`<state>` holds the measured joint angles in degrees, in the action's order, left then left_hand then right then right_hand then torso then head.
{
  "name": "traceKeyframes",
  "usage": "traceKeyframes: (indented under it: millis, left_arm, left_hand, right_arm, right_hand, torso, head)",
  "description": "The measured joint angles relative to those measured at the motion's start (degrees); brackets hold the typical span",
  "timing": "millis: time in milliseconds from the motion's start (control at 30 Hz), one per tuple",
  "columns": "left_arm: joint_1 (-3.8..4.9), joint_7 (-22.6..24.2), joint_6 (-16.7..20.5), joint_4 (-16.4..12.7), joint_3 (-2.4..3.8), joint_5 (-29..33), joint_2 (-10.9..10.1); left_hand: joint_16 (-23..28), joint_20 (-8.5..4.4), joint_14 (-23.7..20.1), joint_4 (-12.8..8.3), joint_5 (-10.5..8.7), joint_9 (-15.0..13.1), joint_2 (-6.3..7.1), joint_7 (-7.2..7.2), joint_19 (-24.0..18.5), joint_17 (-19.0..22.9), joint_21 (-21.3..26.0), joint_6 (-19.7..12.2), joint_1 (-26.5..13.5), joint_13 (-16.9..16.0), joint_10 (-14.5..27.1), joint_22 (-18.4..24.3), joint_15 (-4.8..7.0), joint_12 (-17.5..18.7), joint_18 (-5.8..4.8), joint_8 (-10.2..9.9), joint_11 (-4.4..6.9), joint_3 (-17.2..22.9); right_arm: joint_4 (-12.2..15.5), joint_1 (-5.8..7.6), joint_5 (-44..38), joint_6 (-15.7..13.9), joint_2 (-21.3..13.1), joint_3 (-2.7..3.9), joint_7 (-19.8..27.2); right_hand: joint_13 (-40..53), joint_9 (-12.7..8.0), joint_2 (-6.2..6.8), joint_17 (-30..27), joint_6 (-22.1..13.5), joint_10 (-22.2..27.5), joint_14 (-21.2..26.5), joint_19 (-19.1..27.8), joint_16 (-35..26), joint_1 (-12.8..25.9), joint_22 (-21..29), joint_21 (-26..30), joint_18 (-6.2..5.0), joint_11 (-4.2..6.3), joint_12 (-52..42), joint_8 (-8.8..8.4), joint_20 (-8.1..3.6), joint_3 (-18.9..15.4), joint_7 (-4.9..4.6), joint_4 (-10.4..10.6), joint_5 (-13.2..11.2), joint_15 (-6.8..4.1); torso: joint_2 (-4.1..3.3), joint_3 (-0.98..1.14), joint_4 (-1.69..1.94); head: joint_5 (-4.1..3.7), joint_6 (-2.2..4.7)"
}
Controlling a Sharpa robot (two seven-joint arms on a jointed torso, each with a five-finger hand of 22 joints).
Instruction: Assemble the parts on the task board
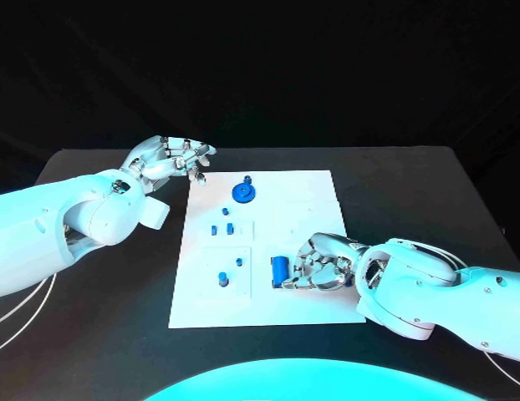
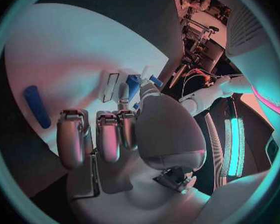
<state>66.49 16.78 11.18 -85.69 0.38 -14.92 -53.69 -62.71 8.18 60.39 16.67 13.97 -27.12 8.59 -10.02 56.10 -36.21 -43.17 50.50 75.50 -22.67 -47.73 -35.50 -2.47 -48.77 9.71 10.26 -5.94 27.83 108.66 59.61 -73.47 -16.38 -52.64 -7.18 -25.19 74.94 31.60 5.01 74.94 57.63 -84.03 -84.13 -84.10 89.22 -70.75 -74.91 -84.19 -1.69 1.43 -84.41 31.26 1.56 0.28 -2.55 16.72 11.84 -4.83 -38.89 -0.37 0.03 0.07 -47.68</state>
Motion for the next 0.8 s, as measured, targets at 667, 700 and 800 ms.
traceKeyframes:
  millis: [667, 700, 800]
  left_arm:
    - [0.00, 0.0, 0.0, 0.0, 0.00, 0.0, -0.1]
    - [0.00, 0.0, 0.0, 0.0, 0.00, 0.0, -0.1]
    - [0.00, 0.0, 0.0, 0.0, 0.00, 0.0, -0.2]
  left_hand:
    - [0.0, 0.00, 0.0, 0.0, 0.00, 0.0, 0.00, 0.00, 0.0, 0.0, 0.0, 0.0, 0.0, 0.0, 0.0, 0.0, 0.00, 0.0, 0.00, 0.0, 0.00, 0.0]
    - [0.0, 0.00, 0.0, 0.0, 0.00, 0.0, 0.00, 0.00, 0.0, 0.0, 0.0, 0.0, 0.0, 0.0, 0.0, 0.0, 0.00, 0.0, 0.00, 0.0, 0.00, 0.0]
    - [0.0, 0.00, 0.0, 0.0, 0.00, 0.0, 0.00, 0.00, 0.0, 0.0, 0.0, 0.0, 0.0, 0.0, 0.0, 0.0, 0.00, 0.0, 0.00, 0.0, 0.00, 0.0]
  right_arm:
    - [-0.8, -0.11, -0.7, -2.3, 0.2, 0.00, -1.4]
    - [-0.4, -0.11, -0.7, -2.5, -0.1, 0.00, -1.4]
    - [0.5, -0.10, -0.5, -2.9, -1.5, 0.02, -1.2]
  right_hand:
    - [0.0, -0.3, -0.64, 0.0, 0.2, 0.0, 0.0, 0.0, 0.0, 0.2, 0.0, 0.0, 0.00, 0.00, 0.0, 0.00, 0.00, 1.3, 0.19, 0.0, 0.0, 0.00]
    - [0.0, -0.3, -0.64, 0.0, 0.2, 0.0, 0.0, 0.0, 0.0, 0.2, 0.0, 0.0, 0.00, 0.00, 0.0, 0.00, 0.00, 1.3, 0.19, 0.0, 0.0, 0.00]
    - [0.0, -0.6, -0.24, 0.0, -0.3, 0.0, 0.0, 0.0, 0.0, 0.6, 0.0, 0.0, 0.00, 0.00, 0.0, -0.57, 0.00, 1.3, -0.25, 0.0, 0.0, 0.00]
  torso:
    - [0.03, 0.03, -0.04]
    - [0.03, 0.03, -0.04]
    - [0.03, 0.03, -0.04]
  head:
    - [0.01, 0.01]
    - [0.01, 0.02]
    - [0.01, 0.05]
